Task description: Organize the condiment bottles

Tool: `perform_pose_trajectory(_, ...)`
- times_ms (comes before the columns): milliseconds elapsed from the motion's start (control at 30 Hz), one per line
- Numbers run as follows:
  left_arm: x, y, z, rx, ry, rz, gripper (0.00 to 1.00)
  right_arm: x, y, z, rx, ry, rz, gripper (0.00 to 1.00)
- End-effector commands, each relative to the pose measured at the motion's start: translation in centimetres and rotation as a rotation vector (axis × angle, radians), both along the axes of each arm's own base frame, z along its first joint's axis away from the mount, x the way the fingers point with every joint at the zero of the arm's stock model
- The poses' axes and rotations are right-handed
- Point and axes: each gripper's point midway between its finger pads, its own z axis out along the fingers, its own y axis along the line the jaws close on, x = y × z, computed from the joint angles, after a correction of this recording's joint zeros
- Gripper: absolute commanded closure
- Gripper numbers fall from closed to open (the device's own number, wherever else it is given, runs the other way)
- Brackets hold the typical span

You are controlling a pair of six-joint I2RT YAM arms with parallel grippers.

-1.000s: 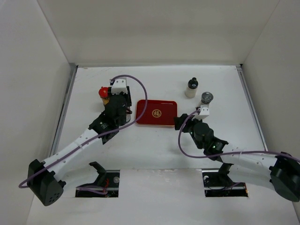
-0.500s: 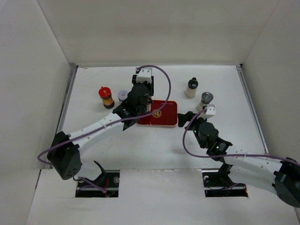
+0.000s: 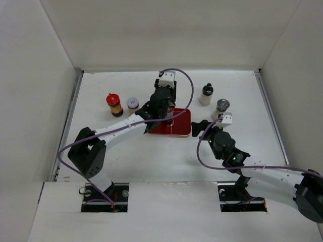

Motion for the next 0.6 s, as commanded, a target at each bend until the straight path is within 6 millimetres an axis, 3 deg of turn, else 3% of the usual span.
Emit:
perform_pose_trajectory(0,1.0,-0.7,8.4,-0.212,-0.185,-0.018,0.92,0.3,-0.4,1.2,0.044,-0.034,-0.026,0.21)
perform_pose_trajectory(433,1.8,-0.9,6.8,-0.213,-0.173,-0.022,0.89,0.2,0.0,1.2,0.047,-0.034,-0.009,0.21)
perform_pose_trajectory(500,1.6,-1.0,6.0,-0.208,-0.167,-0.026,0.84,0.2,0.0,1.2,0.047,-0.034,-0.009,0.21)
perform_pose_trajectory(567,1.3,-0.9,5.2,-0.208,-0.165,-0.024,0.71,0.2,0.0,1.2,0.046,-0.033,-0.009,0.21)
